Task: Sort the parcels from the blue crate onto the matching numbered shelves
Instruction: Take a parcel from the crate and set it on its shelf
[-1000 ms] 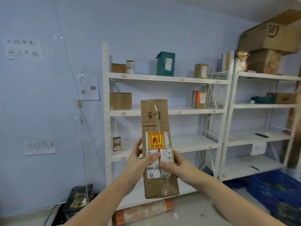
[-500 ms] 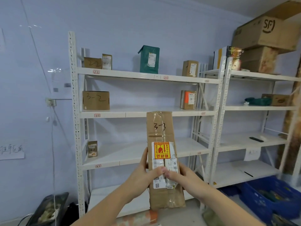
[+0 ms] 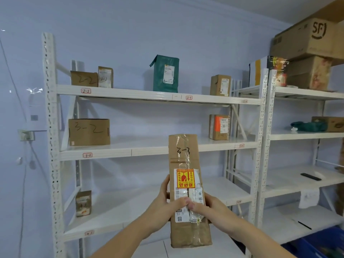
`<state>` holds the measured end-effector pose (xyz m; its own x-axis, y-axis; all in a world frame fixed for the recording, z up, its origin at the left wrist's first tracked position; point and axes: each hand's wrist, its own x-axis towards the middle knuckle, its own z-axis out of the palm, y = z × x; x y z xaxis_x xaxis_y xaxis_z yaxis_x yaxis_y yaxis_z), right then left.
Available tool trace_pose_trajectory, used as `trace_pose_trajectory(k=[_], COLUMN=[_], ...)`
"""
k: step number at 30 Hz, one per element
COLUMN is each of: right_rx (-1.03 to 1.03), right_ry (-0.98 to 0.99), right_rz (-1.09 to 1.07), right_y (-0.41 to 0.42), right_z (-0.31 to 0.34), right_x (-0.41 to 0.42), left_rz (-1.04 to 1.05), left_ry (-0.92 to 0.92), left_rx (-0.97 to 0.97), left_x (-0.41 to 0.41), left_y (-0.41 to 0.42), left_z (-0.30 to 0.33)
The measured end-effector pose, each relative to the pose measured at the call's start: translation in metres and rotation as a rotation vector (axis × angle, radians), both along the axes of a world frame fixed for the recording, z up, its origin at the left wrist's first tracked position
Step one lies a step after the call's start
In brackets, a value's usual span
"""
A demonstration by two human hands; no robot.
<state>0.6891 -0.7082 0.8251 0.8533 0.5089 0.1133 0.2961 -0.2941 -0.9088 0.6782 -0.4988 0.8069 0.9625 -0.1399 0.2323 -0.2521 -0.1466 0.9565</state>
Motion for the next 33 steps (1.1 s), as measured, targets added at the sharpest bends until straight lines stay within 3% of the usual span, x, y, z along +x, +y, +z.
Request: trace_pose_trajectory(k=[11, 20, 26, 33], right_rx=[-0.065, -0.048, -0.004, -0.066], right_ry=[-0.144, -0.414, -0.552, -0.506], right_rz=[0.032, 0.005, 0.018, -0.025], right_y=[-0.010, 0.034, 0.095, 0.150], right_z=[0.017, 0.060, 0.103, 0.104], right_x=[0.211, 0.392, 0.482, 0.586], left_rz=[0.151, 0.406, 0.512, 0.566], left_ry=[-0.037, -0.178, -0.282, -0.248], left_rx=[0.086, -0.045, 0.151, 0.322], left_x=[0.193, 0.335, 0.418, 0.512], left_y=[-0.010, 0.012, 0.060, 0.104], left_z=[0.026, 0.072, 0.117, 0.127])
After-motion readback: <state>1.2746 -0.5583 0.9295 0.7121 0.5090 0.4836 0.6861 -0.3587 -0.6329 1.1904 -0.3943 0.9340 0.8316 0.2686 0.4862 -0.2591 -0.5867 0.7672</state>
